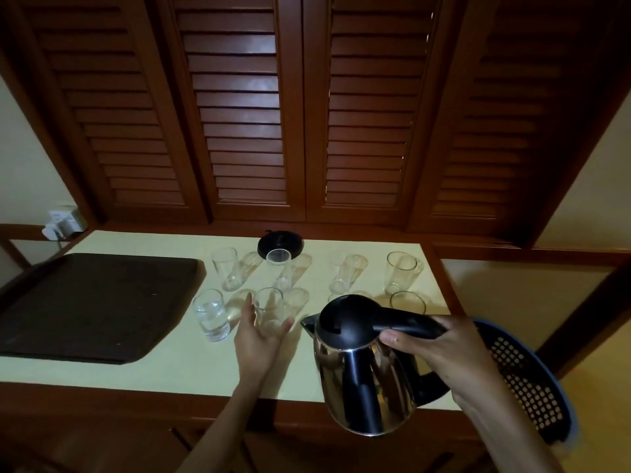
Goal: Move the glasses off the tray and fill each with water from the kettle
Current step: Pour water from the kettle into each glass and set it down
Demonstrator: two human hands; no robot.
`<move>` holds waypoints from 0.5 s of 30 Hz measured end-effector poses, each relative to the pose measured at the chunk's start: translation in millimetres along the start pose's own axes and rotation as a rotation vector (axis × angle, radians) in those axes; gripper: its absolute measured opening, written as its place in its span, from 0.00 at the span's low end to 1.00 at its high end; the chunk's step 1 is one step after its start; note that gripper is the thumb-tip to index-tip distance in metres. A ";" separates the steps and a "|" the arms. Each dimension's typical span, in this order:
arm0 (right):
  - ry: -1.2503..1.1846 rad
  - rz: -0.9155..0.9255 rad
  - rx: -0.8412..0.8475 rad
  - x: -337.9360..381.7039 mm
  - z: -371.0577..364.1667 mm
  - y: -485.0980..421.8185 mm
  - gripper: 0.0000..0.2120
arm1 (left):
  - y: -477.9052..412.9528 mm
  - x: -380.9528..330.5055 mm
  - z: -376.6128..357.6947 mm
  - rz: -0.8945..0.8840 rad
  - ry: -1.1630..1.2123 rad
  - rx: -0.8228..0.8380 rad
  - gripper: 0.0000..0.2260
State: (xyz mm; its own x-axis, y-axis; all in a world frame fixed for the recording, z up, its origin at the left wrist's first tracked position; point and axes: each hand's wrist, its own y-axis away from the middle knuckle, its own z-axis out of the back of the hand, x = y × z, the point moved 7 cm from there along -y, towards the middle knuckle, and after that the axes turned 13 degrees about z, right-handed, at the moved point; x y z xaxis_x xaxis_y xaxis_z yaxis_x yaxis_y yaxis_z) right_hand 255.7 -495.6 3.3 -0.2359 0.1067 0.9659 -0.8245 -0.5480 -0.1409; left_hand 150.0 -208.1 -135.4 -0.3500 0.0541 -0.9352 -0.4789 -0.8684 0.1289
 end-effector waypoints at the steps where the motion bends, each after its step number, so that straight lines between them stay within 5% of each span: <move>1: 0.002 -0.001 0.005 -1.3 2.3 0.0 0.25 | -3.0 -2.4 -4.6 -0.002 0.008 0.009 0.43; 8: -0.015 -0.040 0.006 -12.0 20.5 0.5 0.30 | -7.7 -4.2 -4.3 -0.049 0.065 0.005 0.28; 15: -0.021 -0.002 0.019 -9.3 29.5 1.0 0.19 | 41.3 -8.0 0.6 -0.136 0.019 0.102 0.24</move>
State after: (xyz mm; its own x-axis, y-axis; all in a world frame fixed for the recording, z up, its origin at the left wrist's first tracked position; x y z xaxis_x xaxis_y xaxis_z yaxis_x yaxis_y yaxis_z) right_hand 272.2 -521.5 0.5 -0.2236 0.0904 0.9705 -0.8147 -0.5639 -0.1351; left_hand 132.6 -244.1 -122.4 -0.2612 0.1574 -0.9524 -0.6003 -0.7991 0.0326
